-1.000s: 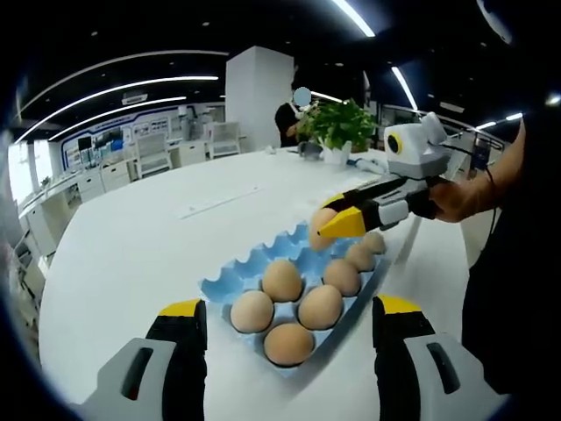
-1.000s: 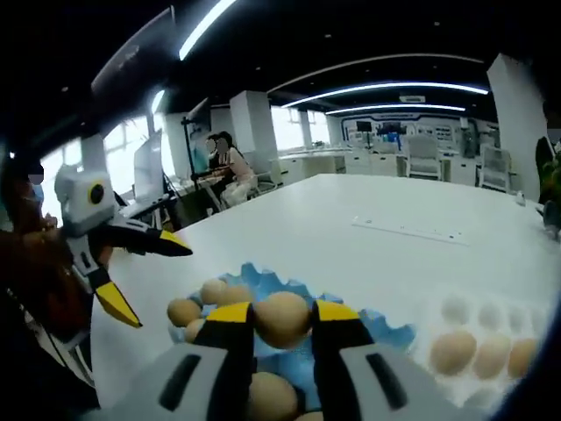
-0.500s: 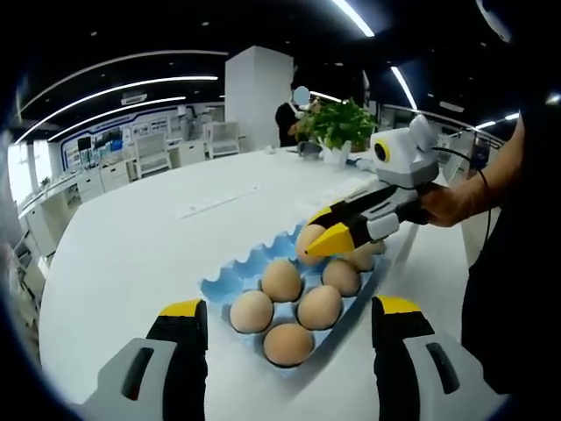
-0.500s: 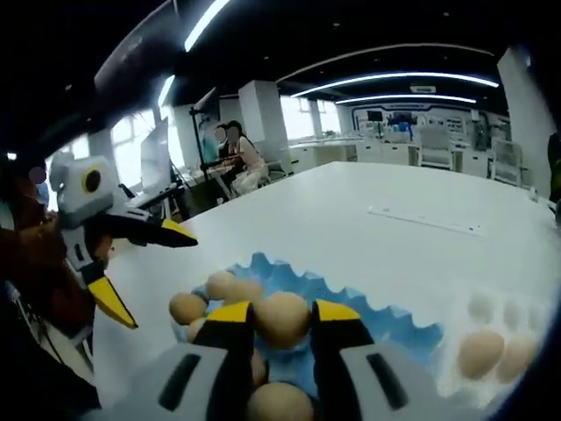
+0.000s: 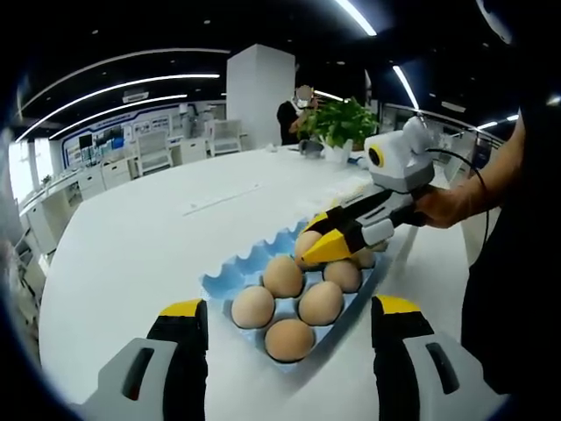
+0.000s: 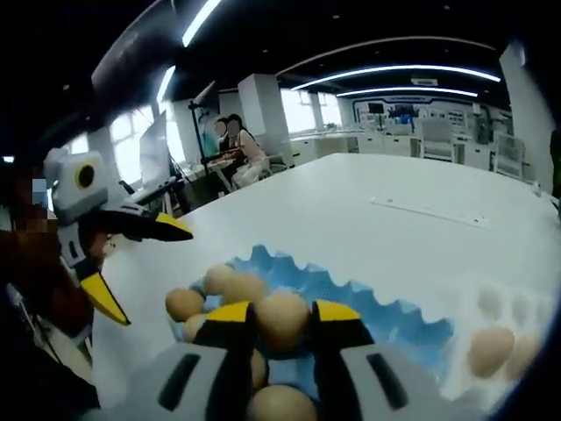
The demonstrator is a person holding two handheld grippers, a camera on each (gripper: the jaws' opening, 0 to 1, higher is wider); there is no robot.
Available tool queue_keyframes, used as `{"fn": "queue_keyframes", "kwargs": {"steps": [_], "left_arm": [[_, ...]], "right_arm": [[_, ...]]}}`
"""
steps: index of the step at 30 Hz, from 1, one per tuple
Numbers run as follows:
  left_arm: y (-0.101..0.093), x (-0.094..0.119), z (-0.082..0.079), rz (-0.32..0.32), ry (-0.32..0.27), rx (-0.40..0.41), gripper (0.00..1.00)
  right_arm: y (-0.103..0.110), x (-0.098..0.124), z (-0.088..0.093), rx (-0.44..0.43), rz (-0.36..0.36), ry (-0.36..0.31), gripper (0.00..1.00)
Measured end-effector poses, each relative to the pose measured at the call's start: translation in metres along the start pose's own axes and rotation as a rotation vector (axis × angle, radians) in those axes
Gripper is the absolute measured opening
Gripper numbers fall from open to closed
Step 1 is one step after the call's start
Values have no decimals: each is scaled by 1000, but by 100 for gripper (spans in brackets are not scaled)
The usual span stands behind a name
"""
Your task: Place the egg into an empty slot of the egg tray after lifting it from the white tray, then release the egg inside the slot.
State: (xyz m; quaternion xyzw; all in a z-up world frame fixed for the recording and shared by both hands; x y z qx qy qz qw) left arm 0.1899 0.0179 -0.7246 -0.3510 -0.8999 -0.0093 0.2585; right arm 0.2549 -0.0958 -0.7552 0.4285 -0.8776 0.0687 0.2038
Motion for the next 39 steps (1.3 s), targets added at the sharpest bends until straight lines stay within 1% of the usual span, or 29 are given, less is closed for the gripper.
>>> {"fn": "queue_keyframes", "kwargs": {"steps": [7, 15, 16, 17, 21, 24, 25, 26, 27, 28, 29, 30, 32, 33, 34, 35, 36, 37, 38, 39], "left_arm": [[0, -1, 0, 2, 3, 0, 76], [0, -1, -1, 1, 0, -3, 76], [0, 0, -2, -1, -3, -9, 76], [-1, -1, -4, 2, -5, -14, 76], [0, -2, -7, -11, -17, -18, 76], [-1, -2, -7, -8, -19, -17, 76], [-1, -2, -7, -7, -19, -19, 76], [-2, -2, -7, -3, -15, -21, 76], [-3, -3, -7, 1, -13, -22, 76], [-4, -3, -7, 3, -14, -23, 76], [-4, -2, -7, 3, -13, -23, 76], [-4, -2, -7, 3, -12, -23, 76], [-3, -2, -7, 0, -13, -22, 76], [-3, -1, -7, 0, -13, -19, 76], [-3, -1, -7, -1, -13, -19, 76], [-3, -2, -7, -1, -11, -21, 76], [-3, -2, -7, 1, -10, -21, 76], [-3, -3, -7, 4, -9, -22, 76], [-4, -3, -7, 6, -8, -23, 76], [-4, -4, -7, 8, -7, -25, 76]], "right_arm": [[-5, -3, 2, -25, 0, 20, 26], [-3, -6, 1, 2, -20, 27, 26], [-4, -2, 2, -1, -15, 21, 26], [-7, 8, 4, -34, -8, 19, 26], [-6, 22, 8, -38, -2, 10, 26], [-11, 32, 14, -35, 20, 12, 26], [-12, 37, 17, -50, 23, 10, 26], [-16, 43, 17, -86, 41, -6, 25], [-17, 44, 16, -86, 48, -10, 24], [-23, 52, 11, -70, 81, -45, 23], [-27, 61, 4, -54, 107, -95, 23], [-28, 65, 3, -61, 114, -98, 23], [-40, 82, 2, -83, 169, -118, 23], [-52, 93, 6, -89, 216, -111, 23], [-60, 100, 9, -91, 246, -104, 23], [-72, 111, 14, -101, 289, -108, 23], [-85, 122, 22, -129, 341, -99, 23], [-93, 130, 27, -146, 375, -97, 23], [-107, 143, 34, -167, 436, -91, 23], [-115, 151, 39, -180, 478, -80, 23]]}}
Point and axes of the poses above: the point that each gripper's makers call its tool centre point, and the gripper's own axes: x roughly backward along the fingers, y roughly to its left, z roughly out of its underside, the point moved 3 cm from there along x, roughly backward along the fingers, and after that the axes turned 8 degrees about x, right-handed, at the moved point
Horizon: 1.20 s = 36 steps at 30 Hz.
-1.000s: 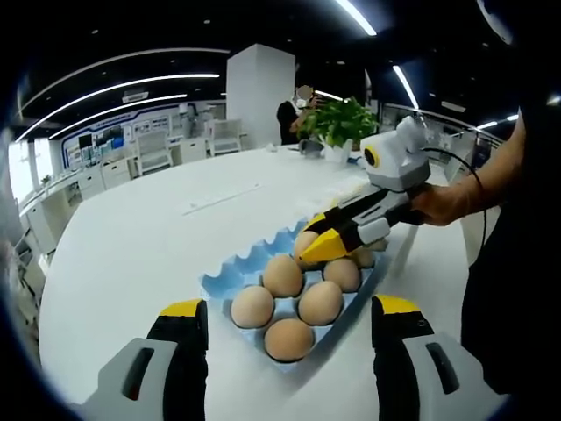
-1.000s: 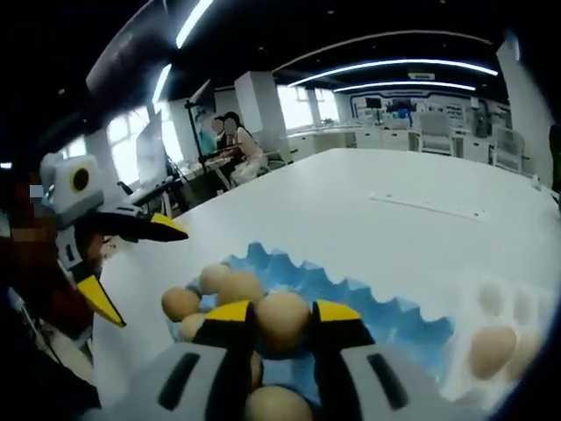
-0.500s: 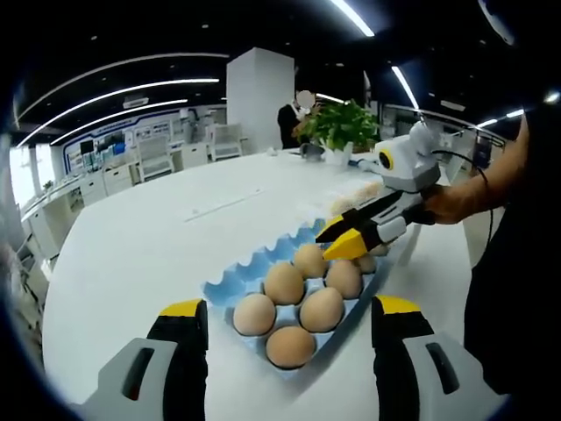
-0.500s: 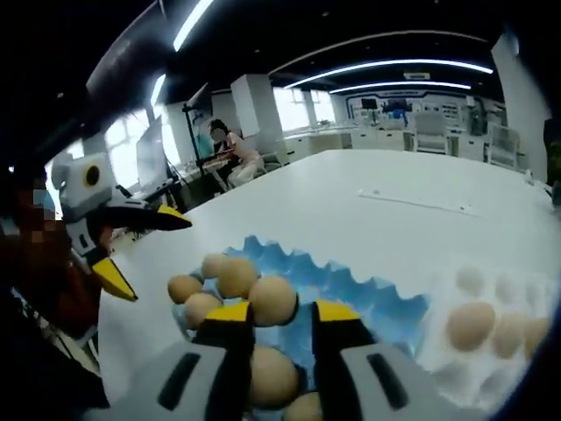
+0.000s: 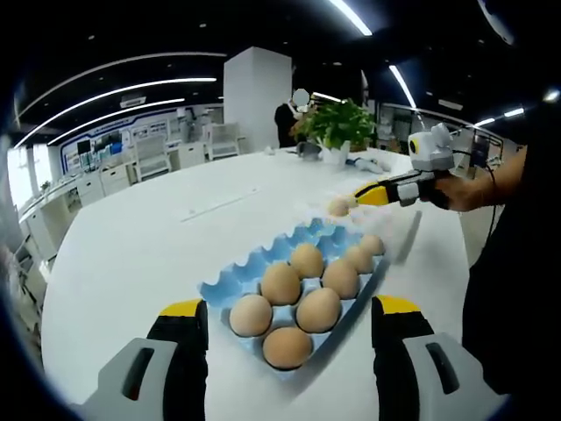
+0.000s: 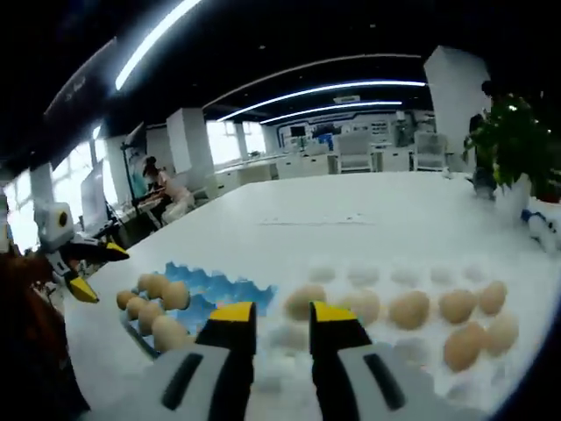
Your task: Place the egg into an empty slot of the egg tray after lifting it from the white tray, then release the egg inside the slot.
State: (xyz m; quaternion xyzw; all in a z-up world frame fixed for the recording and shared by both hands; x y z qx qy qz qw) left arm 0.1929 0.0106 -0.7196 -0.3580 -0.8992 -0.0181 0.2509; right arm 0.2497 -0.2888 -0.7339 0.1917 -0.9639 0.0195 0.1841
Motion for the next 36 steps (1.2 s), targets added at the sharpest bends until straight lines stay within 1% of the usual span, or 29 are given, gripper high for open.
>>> {"fn": "queue_keyframes", "kwargs": {"steps": [1, 3, 5, 6, 7, 9, 10, 11, 14, 18, 20, 21, 22, 23, 25, 27, 29, 30, 31, 34, 36], "left_arm": [[0, 0, 0, 2, -1, 0, 76], [0, -1, -1, 0, -3, -1, 76], [0, -1, -1, 0, -2, 2, 76], [0, -2, -1, 0, -1, 1, 76], [1, -2, -1, 0, 0, -2, 76], [0, -2, -1, 2, 3, -3, 76], [0, -2, -1, 3, 2, -3, 76], [-1, -2, -2, 4, -1, -5, 76], [0, -1, -1, 2, 0, -4, 76], [0, 0, -1, -1, 1, -3, 76], [1, 0, -1, -3, 2, -4, 76], [1, 0, -1, -4, 3, -3, 76], [1, 0, -1, -3, 2, -2, 76], [1, 0, -1, -3, 1, -2, 76], [1, 1, -1, -4, 1, -1, 76], [1, 0, 0, -4, 5, 1, 76], [1, -1, 1, -2, 10, 1, 76], [0, -2, 1, 1, 10, -1, 76], [0, -2, 1, 1, 9, -2, 76], [0, 0, 0, -4, 3, 0, 76], [1, 1, 0, -10, 2, 4, 76]], "right_arm": [[-6, 2, 1, -4, 19, 2, 23], [-37, 16, 3, -21, 127, -12, 23], [-58, 26, 6, -29, 201, -13, 24], [-66, 29, 7, -18, 235, -9, 24], [-74, 34, 11, 11, 277, 12, 25], [-85, 37, 15, 7, 313, 21, 26], [-87, 37, 17, -11, 314, 23, 26], [-94, 39, 22, -27, 334, 31, 26], [-102, 37, 30, -14, 361, 60, 26], [-106, 35, 32, -24, 370, 63, 28], [-112, 32, 39, -27, 373, 97, 30], [-116, 30, 53, -42, 369, 159, 29], [-121, 29, 42, 46, 370, 73, 29], [-114, 33, 46, 25, 361, 111, 29], [-115, 33, 44, 12, 366, 102, 29], [-116, 33, 44, 6, 356, 96, 28], [-115, 33, 43, 21, 354, 108, 26], [-115, 34, 43, 4, 350, 110, 26], [-114, 34, 43, -8, 353, 107, 25], [-111, 37, 43, 2, 362, 96, 25], [-110, 41, 41, -12, 369, 78, 25]]}}
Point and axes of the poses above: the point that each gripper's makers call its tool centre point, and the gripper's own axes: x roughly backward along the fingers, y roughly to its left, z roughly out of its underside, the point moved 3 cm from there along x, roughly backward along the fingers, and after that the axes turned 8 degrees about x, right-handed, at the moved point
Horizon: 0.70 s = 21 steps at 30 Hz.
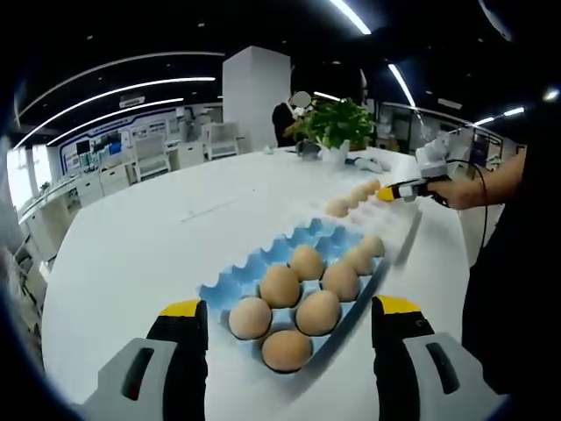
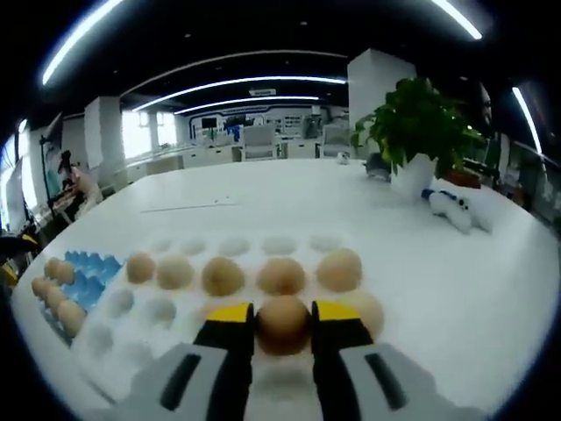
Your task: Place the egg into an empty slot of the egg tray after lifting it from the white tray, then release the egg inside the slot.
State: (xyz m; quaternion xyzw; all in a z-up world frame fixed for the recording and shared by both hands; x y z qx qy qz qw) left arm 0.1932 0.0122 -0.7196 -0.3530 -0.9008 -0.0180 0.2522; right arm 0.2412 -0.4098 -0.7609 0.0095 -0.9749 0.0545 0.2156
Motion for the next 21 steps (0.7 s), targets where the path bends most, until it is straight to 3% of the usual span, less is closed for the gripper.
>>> {"fn": "queue_keyframes", "kwargs": {"steps": [9, 21], "left_arm": [[2, 1, 1, -4, 1, -1, 76], [2, 1, 1, -4, -1, 1, 76]], "right_arm": [[11, 12, -24, -32, -33, -64, 25], [57, 10, -43, -33, -164, -106, 25]]}}
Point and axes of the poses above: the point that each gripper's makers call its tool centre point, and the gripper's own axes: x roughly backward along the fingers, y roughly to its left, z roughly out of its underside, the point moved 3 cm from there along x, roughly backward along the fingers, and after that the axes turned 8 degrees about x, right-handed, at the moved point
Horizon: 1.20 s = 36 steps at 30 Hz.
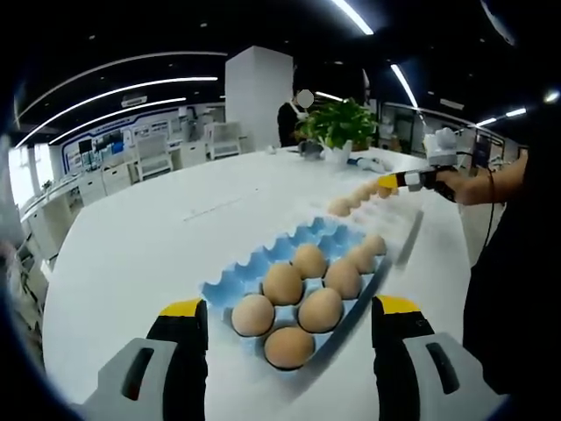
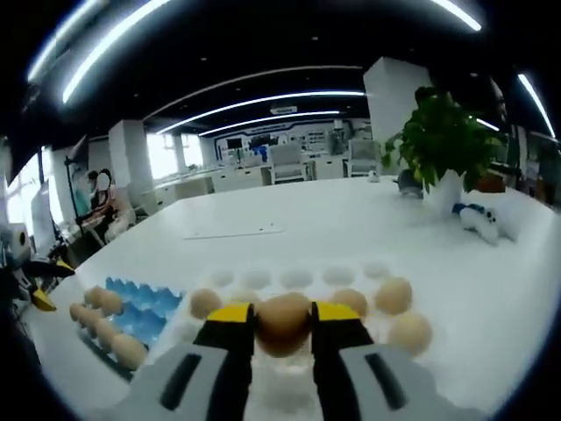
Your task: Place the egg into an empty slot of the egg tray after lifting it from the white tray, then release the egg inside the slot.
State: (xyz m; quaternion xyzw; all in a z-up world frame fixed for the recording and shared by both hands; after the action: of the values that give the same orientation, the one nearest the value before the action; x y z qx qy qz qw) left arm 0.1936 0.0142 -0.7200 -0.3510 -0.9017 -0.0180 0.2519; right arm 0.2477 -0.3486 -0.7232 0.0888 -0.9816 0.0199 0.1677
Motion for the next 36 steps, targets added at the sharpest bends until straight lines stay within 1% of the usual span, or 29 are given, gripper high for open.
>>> {"fn": "queue_keyframes", "kwargs": {"steps": [1, 3, 5, 8, 15, 17, 18, 20, 23, 24, 25, 26, 27, 29, 31, 36], "left_arm": [[0, 0, 0, 0, 1, -1, 76], [0, 0, 0, 1, 4, -2, 76], [0, 0, 0, 1, 4, -1, 76], [0, 0, 0, -1, 2, -2, 76], [0, -1, -1, 0, 2, -1, 76], [0, -1, -1, 1, 2, -1, 76], [0, -1, -1, 0, 2, -2, 76], [-1, -1, -1, 1, 3, -2, 76], [-1, -1, 0, 0, 5, 0, 76], [-1, -1, -1, 0, 4, 1, 76], [-1, -1, -1, 0, 4, 1, 76], [-1, -1, -1, 0, 4, -1, 76], [-1, -1, -1, 0, 3, -1, 76], [0, -1, -1, -2, 2, 0, 76], [0, -1, -1, -2, 2, 3, 76], [-1, -1, 0, 0, 5, 4, 76]], "right_arm": [[7, -2, -1, -4, -23, 1, 25], [13, -3, -2, -2, -33, 0, 25], [23, -5, -3, 15, -58, 2, 25], [33, -7, -3, 2, -87, 0, 25], [60, -12, -3, 11, -158, 4, 25], [65, -15, -4, 11, -181, 1, 25], [71, -17, -4, 15, -203, 3, 25], [79, -19, -5, 17, -220, 2, 25], [100, -24, -6, 29, -277, 1, 25], [103, -25, -6, 30, -286, 1, 25], [110, -27, -6, 37, -307, 8, 25], [114, -28, -8, 41, -314, 1, 25], [121, -30, -9, 43, -339, 2, 25], [130, -32, -11, 58, -354, -6, 25], [137, -36, -10, 51, -375, 0, 25], [155, -41, -9, 64, -418, 5, 25]]}}
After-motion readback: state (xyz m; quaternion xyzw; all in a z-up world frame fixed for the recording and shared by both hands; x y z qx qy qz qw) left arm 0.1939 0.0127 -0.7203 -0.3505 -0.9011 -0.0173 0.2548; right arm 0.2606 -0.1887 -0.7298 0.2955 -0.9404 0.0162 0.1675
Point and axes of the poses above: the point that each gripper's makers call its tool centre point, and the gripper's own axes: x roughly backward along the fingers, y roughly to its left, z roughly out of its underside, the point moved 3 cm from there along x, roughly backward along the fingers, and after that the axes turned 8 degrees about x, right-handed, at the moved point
